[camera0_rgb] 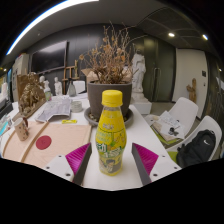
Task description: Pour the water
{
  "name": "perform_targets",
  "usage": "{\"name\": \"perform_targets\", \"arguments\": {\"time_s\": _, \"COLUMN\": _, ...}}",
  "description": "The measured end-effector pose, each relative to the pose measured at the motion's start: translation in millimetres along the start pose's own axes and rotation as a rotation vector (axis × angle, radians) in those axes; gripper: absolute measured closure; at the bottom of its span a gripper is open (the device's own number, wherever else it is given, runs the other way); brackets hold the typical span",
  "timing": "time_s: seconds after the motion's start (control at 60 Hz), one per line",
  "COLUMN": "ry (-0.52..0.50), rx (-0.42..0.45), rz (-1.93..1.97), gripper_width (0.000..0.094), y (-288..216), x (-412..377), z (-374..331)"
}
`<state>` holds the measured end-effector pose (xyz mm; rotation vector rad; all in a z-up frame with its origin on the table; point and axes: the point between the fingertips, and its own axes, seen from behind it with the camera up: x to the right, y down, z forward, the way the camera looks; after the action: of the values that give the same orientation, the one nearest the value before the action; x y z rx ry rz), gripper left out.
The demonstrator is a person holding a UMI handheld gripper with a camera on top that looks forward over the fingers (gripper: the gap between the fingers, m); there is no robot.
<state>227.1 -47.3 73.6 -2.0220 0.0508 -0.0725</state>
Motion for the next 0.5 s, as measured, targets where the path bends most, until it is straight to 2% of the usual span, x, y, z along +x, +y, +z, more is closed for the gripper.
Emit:
{"name": "perform_targets", "arguments": {"time_s": 0.067, "ry": -0.003, "rx": 0.002, "rz": 0.005, "gripper_width": 0.0238, "y": 3.6, "x": -2.2, "z": 14.8}}
{"name": "perform_targets", "arguments": {"time_s": 0.15, "ry": 0.002, "rx": 0.018, "rz": 0.006, "gripper_width": 0.0441, "y": 1.3, "x": -2.1, "z": 27.3}}
{"name": "perform_targets", "arguments": {"time_s": 0.217, "ry": 0.004, "rx": 0.032, "rz": 0.002, "gripper_width": 0.0466, "y": -0.8, "x": -2.8, "z": 29.0}}
{"name": "perform_targets", "arguments": {"time_s": 0.4, "ry": 0.038, "rx": 0.03, "rz": 0.0, "gripper_width": 0.0621, "y": -1.9, "x": -1.1, "z": 30.7}}
{"name": "perform_targets", "arguments": {"time_s": 0.5, "ry": 0.066, "rx": 0.038, "rz": -0.048, "gripper_width": 0.062, "y": -14.5, "x": -4.3, "z": 28.5}}
